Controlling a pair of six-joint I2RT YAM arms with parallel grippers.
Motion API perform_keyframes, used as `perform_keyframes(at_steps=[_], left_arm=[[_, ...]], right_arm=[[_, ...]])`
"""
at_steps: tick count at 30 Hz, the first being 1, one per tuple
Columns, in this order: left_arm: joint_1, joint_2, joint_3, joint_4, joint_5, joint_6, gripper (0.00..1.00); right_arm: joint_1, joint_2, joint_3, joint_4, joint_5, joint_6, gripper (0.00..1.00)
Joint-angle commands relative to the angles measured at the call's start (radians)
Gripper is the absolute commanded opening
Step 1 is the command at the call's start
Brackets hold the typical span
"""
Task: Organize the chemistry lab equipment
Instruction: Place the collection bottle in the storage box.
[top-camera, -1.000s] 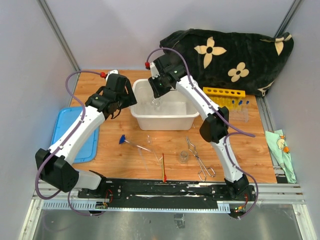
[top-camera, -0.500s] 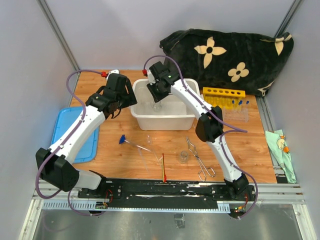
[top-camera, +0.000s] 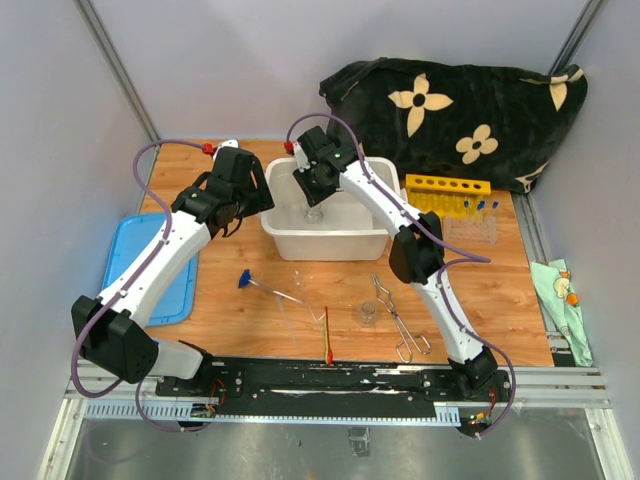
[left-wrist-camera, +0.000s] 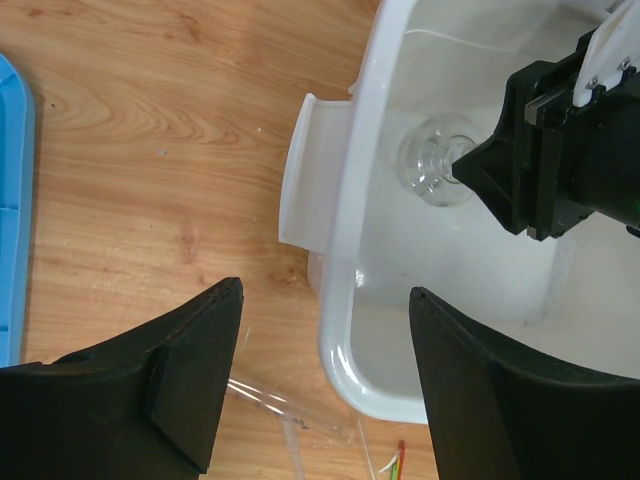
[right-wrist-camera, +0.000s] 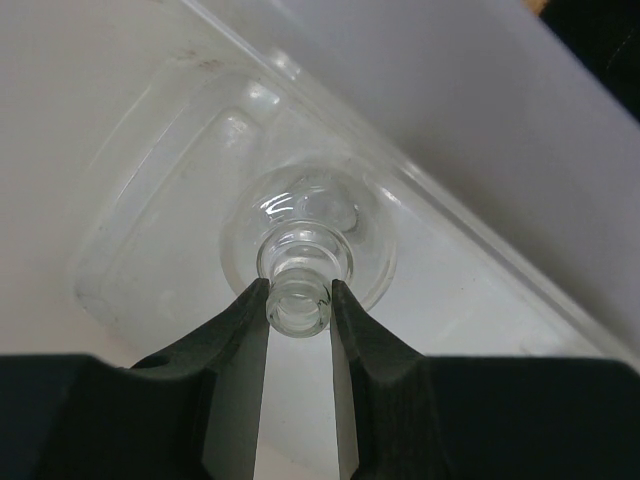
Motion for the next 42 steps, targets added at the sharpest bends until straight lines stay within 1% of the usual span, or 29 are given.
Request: perform_keyframes(at_steps=[1, 6, 8, 11, 12, 14, 19, 23, 27, 35, 39, 42], left_arm=[[-0.004, -0.015, -0.009, 0.008, -0.005, -0.001, 0.72], [-0.004, -0.023, -0.015, 0.001, -0.012, -0.006, 0.72], [-0.004, -0.023, -0.014, -0.002, -0.015, -0.006, 0.72], [-0.004, -0.023, -0.015, -0.003, -0.016, -0.006, 0.72], [-0.004, -0.022, -0.014, -0.002, -0.016, -0.006, 0.72], [-0.004, -0.019, -0.014, -0.003, -0.017, -0.006, 0.72], [-0.004, -0.009, -0.005, 0.0, -0.012, -0.011, 0.72], [-0.004, -0.001, 0.005, 0.003, -0.007, -0.008, 0.72], [-0.004, -0.005, 0.008, 0.005, -0.007, -0.009, 0.72], [-0.004, -0.06, -0.026, 0.057, -0.007, -0.015, 0.72], [-0.004, -0.068, -0.026, 0.058, -0.011, -0.014, 0.72], [-0.005, -0.076, -0.024, 0.058, -0.031, -0.008, 0.72]], right_arm=[[0.011, 0.021, 0.016, 0.021, -0.004, -0.013, 0.06], [0.011, 0.032, 0.02, 0.028, -0.01, -0.008, 0.08], [0.011, 0.035, 0.021, 0.028, -0.01, -0.008, 0.13], [0.01, 0.034, 0.021, 0.028, -0.008, -0.009, 0.26], [0.009, 0.03, 0.02, 0.028, -0.008, -0.009, 0.29], [0.008, 0.02, 0.017, 0.028, -0.002, -0.012, 0.32], [0.009, -0.018, 0.003, 0.025, 0.015, -0.02, 0.36], [0.011, -0.045, -0.001, 0.02, 0.017, -0.02, 0.38], [0.013, -0.096, -0.042, 0.043, 0.034, -0.02, 0.39], [0.015, -0.218, -0.105, 0.068, 0.06, -0.014, 0.4], [0.02, -0.294, -0.117, 0.058, 0.078, -0.017, 0.4], [0.019, -0.387, -0.16, 0.037, 0.091, -0.025, 0.4]])
